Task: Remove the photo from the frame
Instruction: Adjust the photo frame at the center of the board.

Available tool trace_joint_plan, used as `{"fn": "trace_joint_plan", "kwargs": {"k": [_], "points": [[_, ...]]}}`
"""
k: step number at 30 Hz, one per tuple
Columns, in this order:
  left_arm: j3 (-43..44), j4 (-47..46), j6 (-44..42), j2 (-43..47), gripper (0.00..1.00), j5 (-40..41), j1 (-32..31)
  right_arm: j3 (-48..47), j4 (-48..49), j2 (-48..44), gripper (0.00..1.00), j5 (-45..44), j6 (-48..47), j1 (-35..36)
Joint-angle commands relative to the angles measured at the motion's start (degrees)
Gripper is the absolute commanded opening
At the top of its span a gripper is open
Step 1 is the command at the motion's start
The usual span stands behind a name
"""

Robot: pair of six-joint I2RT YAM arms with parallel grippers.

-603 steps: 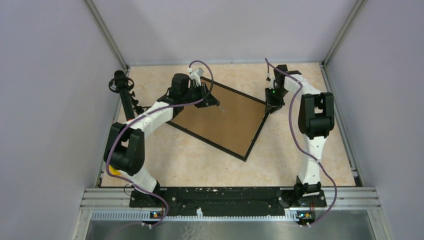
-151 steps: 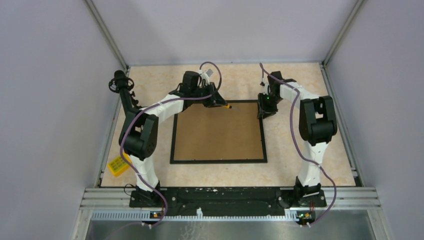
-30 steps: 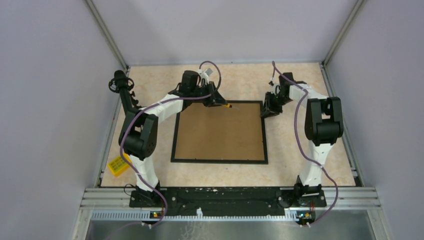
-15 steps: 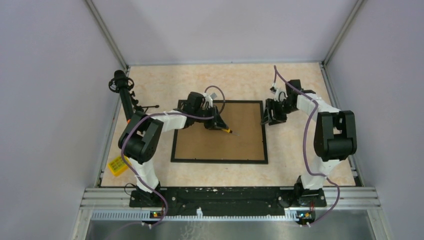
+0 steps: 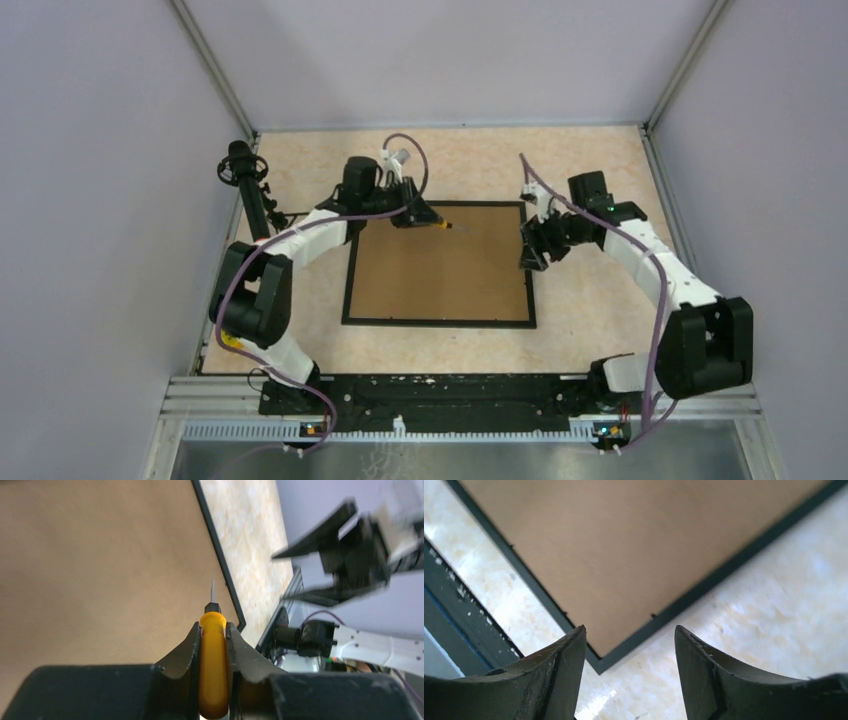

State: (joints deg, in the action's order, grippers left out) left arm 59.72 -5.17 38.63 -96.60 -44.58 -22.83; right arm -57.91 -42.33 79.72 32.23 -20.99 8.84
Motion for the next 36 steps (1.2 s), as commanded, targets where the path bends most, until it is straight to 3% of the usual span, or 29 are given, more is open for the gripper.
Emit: {"fn": "trace_joint_plan", "kwargs": {"k": [1,8,14,27,32,36], "points": [[7.52,6.89,-5.16,6.66,0.0,2.47,5.19,0.66,1.46,-5.6,0.64,-0.77,-8.72,9.71],[10.73,11.07,-5.95,9.16,0.0,2.32,11.88,5.37,9.08,-6.83,0.62,-12.11,-8.83,28.53],[9.88,10.06,-4.53,9.78,0.0,2.04,13.19,7.94,15.17,-2.23,0.58,-22.17,-8.2,42.44],[8.47,8.14,-2.29,9.94,0.0,1.45,14.02,7.33,23.89,13.98,0.5,-32.01,-3.75,52.04],[7.87,6.95,-1.52,9.55,0.0,1.0,14.37,4.38,25.38,19.29,0.29,-39.28,-0.56,52.35],[7.95,6.71,-1.12,9.03,0.0,1.02,14.71,1.51,25.84,22.41,0.19,-40.94,0.69,51.66]]}}
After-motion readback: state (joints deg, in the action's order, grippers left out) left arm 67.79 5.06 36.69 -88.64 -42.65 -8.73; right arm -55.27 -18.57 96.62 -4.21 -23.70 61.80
